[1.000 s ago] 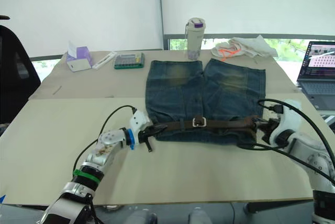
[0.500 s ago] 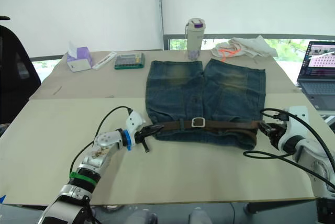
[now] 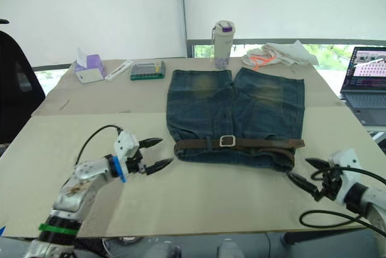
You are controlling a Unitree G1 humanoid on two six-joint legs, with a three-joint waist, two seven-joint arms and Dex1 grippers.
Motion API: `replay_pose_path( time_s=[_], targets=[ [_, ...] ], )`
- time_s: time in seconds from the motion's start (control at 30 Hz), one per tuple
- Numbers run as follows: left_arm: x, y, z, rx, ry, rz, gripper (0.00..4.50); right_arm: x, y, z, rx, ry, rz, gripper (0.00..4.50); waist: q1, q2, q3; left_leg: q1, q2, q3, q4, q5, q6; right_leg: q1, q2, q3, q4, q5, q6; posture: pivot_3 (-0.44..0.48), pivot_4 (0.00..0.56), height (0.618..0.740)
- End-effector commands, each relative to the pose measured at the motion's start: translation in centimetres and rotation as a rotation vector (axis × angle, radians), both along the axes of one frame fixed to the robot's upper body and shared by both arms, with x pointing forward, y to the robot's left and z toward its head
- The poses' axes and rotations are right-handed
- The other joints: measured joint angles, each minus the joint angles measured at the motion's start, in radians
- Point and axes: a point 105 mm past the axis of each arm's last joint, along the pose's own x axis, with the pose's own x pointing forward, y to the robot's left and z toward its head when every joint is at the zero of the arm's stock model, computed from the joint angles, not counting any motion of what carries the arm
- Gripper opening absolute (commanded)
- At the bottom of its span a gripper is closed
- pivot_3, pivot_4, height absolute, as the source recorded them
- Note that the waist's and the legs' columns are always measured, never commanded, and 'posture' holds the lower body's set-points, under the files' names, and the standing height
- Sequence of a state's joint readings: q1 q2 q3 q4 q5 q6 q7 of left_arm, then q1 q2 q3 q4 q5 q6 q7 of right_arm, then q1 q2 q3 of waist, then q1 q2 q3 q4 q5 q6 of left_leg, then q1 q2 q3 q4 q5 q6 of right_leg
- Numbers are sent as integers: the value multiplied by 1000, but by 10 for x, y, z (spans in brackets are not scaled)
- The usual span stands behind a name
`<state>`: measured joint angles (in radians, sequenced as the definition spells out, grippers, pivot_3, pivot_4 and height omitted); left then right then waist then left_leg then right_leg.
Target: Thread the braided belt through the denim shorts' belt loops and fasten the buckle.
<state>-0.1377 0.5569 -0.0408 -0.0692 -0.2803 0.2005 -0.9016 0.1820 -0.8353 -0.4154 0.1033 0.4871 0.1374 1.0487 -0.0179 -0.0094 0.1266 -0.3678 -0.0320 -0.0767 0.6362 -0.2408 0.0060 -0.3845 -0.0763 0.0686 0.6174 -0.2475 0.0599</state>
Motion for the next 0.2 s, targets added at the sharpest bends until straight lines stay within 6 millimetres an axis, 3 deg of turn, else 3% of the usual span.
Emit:
replay_pose_path(
  time_s=[0.03,0.2],
  targets=[
    [-6,9,6,35,-45,29,4482,-6,-8,12,-35,-62,34,4500,3,0,0,0,0,0,0,0,0,0,0,0,0,0,0,0,150,740],
    [-16,17,-5,76,-5,56,4482,-10,-17,7,-84,-50,34,4500,7,0,1,0,1,0,0,0,0,0,-1,0,-1,0,0,0,150,740]
  ],
)
